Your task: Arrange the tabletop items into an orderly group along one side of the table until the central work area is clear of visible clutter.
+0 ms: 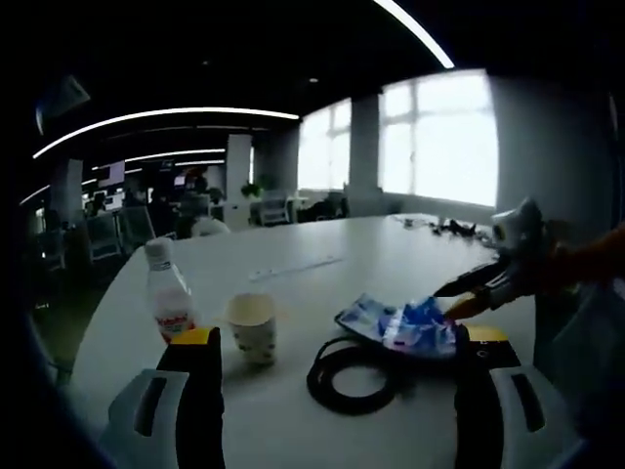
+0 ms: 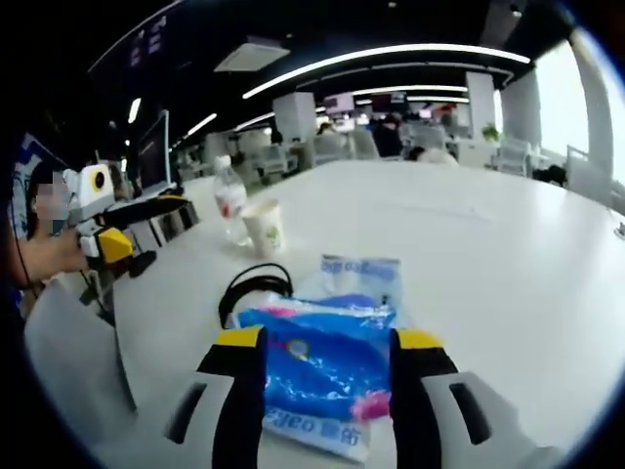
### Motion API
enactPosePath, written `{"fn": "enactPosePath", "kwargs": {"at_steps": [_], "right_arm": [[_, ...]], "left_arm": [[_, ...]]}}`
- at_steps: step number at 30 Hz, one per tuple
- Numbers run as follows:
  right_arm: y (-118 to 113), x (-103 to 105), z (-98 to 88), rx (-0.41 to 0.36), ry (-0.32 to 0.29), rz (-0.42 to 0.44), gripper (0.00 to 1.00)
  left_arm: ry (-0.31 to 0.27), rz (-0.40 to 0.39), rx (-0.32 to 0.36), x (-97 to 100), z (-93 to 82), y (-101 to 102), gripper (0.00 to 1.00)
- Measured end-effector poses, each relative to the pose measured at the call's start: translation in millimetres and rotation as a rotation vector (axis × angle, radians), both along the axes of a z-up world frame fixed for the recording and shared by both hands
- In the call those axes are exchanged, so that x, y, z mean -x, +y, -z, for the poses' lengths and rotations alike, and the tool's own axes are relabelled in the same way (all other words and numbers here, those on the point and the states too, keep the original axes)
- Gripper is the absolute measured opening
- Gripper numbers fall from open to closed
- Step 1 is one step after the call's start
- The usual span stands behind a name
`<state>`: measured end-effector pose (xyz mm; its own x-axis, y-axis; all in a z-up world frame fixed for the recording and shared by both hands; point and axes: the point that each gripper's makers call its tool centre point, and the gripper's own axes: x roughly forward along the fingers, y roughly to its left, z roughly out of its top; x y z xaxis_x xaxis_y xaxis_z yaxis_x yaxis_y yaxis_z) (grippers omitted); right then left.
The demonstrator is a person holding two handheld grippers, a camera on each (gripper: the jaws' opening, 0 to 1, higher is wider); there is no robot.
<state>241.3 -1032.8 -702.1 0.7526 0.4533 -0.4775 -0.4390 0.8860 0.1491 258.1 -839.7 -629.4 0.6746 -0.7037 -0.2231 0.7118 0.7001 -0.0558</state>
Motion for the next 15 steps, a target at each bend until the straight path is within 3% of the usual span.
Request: {"fn": "enactPosePath", "kwargs": {"at_steps": [15], "right_arm": [[-12,-4,15.9,0.068,0.032,0.035,0.20]], "left_arm": [[0.009,-0.010,-0.022,11.2,1.3,5,1.00]]}}
